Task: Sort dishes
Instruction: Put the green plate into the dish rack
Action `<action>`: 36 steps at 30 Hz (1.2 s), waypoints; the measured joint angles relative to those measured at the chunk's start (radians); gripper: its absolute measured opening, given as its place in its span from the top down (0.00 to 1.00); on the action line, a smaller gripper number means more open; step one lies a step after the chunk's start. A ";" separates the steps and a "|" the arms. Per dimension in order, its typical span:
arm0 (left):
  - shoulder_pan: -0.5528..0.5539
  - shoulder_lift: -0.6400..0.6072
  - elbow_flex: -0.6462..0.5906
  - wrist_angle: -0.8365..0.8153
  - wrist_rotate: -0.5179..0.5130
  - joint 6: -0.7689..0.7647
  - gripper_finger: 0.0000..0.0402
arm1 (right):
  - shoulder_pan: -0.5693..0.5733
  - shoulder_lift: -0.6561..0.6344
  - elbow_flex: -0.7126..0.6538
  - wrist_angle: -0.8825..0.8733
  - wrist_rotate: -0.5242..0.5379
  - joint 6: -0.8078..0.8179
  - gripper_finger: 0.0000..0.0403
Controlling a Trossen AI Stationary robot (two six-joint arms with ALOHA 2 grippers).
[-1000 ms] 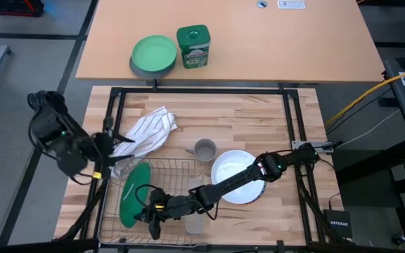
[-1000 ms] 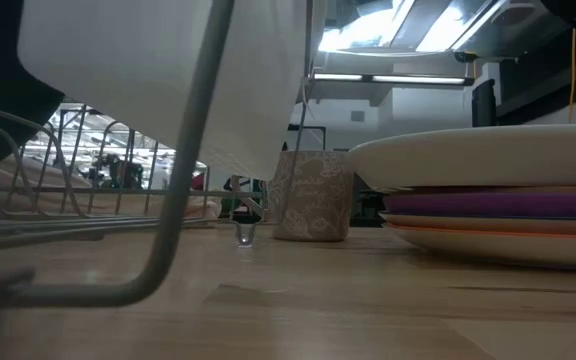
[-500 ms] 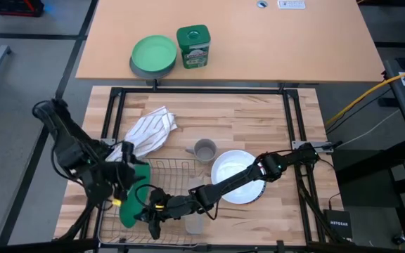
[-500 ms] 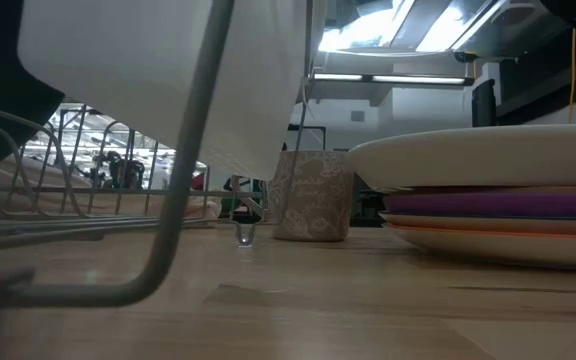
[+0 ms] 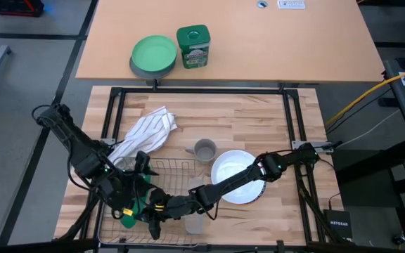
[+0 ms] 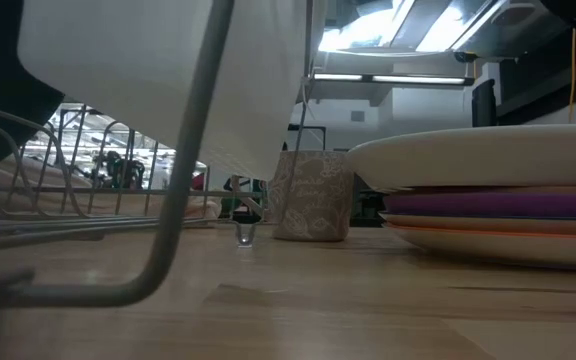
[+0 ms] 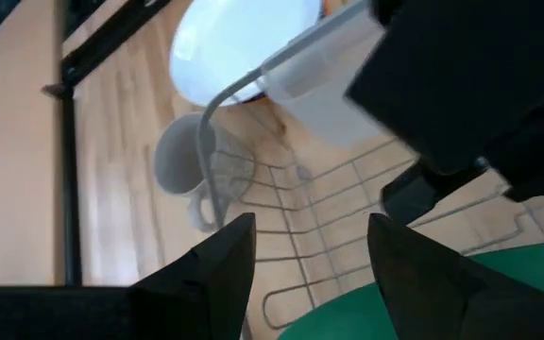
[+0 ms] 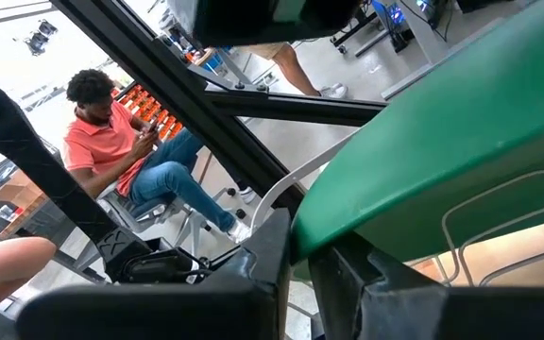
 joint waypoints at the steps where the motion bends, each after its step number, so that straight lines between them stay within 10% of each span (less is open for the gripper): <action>1: 0.005 0.001 0.000 0.002 0.021 0.003 0.52 | 0.000 0.000 0.000 -0.001 -0.002 0.001 0.89; 36: -0.085 -0.002 0.109 -0.224 0.124 -0.247 0.52 | -0.006 0.000 0.000 0.000 -0.049 0.001 0.89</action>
